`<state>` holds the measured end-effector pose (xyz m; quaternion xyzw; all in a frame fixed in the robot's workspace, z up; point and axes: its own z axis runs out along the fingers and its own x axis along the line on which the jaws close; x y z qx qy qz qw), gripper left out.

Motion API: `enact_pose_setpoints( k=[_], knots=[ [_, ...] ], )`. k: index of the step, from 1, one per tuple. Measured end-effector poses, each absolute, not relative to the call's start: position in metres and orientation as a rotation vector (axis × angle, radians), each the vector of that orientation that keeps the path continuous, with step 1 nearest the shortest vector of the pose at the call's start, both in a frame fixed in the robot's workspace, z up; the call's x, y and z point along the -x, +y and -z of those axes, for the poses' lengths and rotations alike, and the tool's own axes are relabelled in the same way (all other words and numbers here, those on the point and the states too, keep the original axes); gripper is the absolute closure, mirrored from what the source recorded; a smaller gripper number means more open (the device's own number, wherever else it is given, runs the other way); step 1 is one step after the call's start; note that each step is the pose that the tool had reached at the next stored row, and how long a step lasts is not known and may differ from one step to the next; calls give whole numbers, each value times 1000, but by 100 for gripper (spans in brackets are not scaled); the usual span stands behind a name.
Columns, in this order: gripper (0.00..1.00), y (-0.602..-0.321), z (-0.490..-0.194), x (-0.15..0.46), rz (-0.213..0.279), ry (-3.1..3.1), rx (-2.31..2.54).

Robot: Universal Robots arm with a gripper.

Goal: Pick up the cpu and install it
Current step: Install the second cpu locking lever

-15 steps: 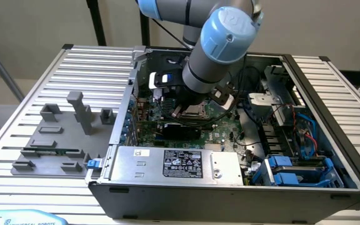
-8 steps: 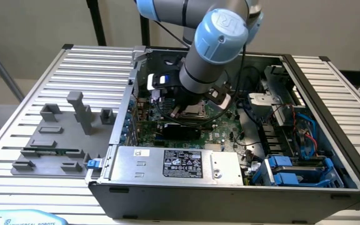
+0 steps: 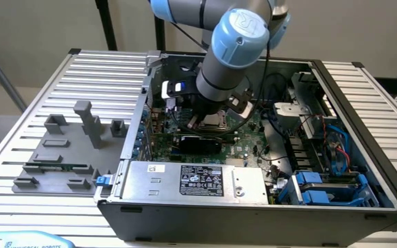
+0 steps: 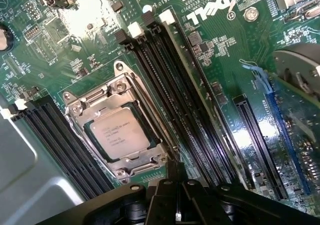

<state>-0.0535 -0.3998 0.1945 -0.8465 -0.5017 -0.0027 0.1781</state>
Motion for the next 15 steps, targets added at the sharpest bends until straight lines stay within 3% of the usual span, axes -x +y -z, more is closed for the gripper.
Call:
enact_pose_setpoints(
  k=[11, 15],
  knots=[
    [89, -396, -194, 56, -18, -1443, 2417],
    [89, -396, -207, 56, -21, -1445, 2417]
  ],
)
